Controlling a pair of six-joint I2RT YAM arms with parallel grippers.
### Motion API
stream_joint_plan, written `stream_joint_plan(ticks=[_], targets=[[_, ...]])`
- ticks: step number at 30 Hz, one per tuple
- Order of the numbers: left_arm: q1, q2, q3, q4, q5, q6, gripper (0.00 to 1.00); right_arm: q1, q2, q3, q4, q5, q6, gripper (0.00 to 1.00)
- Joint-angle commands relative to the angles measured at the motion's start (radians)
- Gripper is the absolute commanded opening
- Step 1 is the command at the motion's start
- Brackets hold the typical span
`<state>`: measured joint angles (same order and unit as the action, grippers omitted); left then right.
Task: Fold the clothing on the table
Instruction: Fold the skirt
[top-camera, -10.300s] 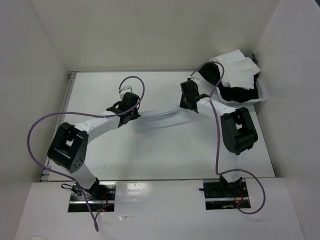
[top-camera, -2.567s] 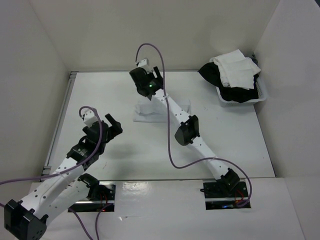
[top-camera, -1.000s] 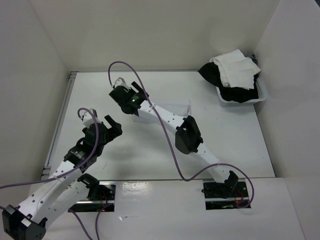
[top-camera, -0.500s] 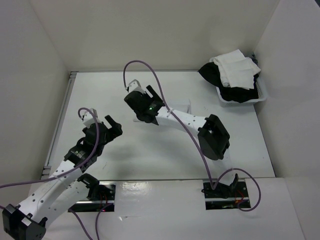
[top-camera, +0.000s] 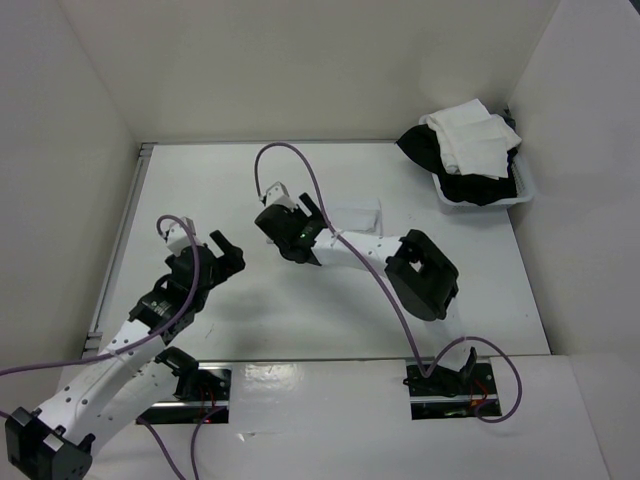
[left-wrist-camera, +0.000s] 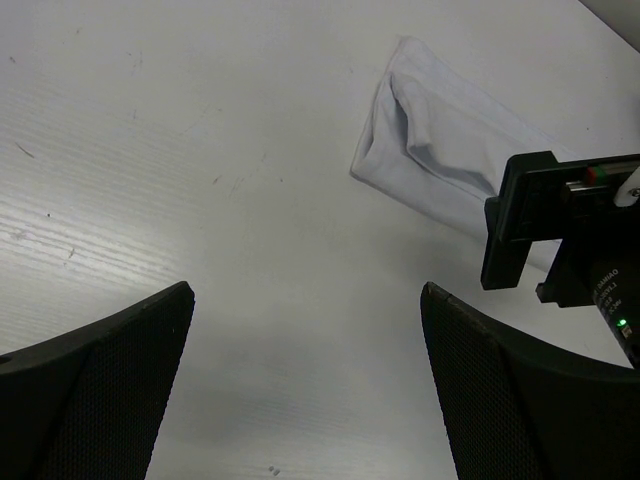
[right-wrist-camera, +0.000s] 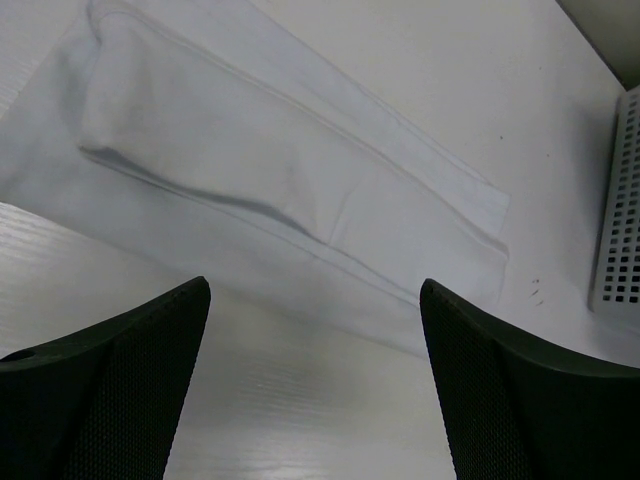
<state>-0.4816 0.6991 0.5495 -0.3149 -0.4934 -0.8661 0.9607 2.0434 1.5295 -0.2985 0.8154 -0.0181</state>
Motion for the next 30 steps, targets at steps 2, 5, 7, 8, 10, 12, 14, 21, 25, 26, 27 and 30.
stream_joint_plan(ticks=[2, 5, 7, 8, 10, 12, 14, 21, 25, 26, 27, 30], targets=[[0.005, 0.002, -0.023, 0.031, -0.014, 0.004, 1.00, 0.010, 0.035, -0.020, 0.108, 0.018, 0.029, 0.90], [0.005, -0.007, -0.023, 0.031, -0.014, 0.004, 1.00, 0.001, 0.073, -0.029, 0.139, 0.018, 0.018, 0.90], [0.005, -0.007, -0.023, 0.031, -0.014, 0.004, 1.00, -0.010, 0.086, -0.029, 0.154, 0.018, 0.009, 0.90], [0.005, -0.007, -0.023, 0.031, -0.014, 0.004, 1.00, -0.019, 0.098, -0.017, 0.154, 0.018, -0.002, 0.90], [0.005, -0.007, -0.023, 0.031, -0.014, 0.004, 1.00, -0.019, 0.122, -0.005, 0.154, 0.018, -0.002, 0.90], [0.005, -0.016, -0.032, 0.031, -0.014, 0.004, 1.00, -0.028, 0.133, 0.006, 0.165, 0.018, -0.011, 0.90], [0.005, -0.016, -0.033, 0.031, -0.025, 0.004, 1.00, -0.039, 0.133, 0.006, 0.179, 0.018, -0.020, 0.90], [0.005, -0.026, -0.033, 0.031, -0.025, 0.004, 1.00, -0.048, 0.144, 0.026, 0.190, 0.008, -0.029, 0.90], [0.005, -0.026, -0.033, 0.031, -0.025, 0.004, 1.00, -0.057, 0.100, 0.017, 0.193, -0.012, -0.029, 0.90], [0.005, -0.026, -0.033, 0.042, -0.025, 0.004, 1.00, -0.057, 0.090, 0.017, 0.193, -0.012, -0.029, 0.90], [0.005, -0.026, -0.033, 0.042, -0.025, 0.004, 1.00, -0.057, 0.090, 0.017, 0.193, -0.012, -0.029, 0.90], [0.005, -0.016, -0.033, 0.042, -0.016, 0.004, 1.00, -0.068, 0.130, 0.017, 0.193, -0.012, -0.039, 0.90]])
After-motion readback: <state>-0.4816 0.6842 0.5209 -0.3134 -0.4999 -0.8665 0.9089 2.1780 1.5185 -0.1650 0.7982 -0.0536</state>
